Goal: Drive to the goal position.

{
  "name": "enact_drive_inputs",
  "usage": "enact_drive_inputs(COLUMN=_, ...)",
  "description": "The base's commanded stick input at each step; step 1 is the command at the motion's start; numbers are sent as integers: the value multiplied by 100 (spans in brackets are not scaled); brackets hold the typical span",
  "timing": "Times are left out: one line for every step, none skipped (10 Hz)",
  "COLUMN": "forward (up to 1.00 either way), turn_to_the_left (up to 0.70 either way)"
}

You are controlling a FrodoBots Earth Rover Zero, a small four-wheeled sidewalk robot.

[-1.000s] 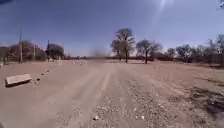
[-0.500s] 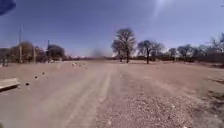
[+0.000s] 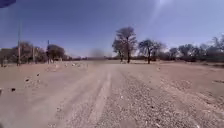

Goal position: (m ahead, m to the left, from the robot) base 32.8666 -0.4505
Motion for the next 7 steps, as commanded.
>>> enact_drive_inputs(forward=100, turn_to_the_left=0)
enact_drive_inputs(forward=100, turn_to_the_left=0)
enact_drive_inputs(forward=100, turn_to_the_left=0)
enact_drive_inputs(forward=100, turn_to_the_left=0)
enact_drive_inputs(forward=100, turn_to_the_left=0)
enact_drive_inputs(forward=100, turn_to_the_left=0)
enact_drive_inputs(forward=100, turn_to_the_left=-27)
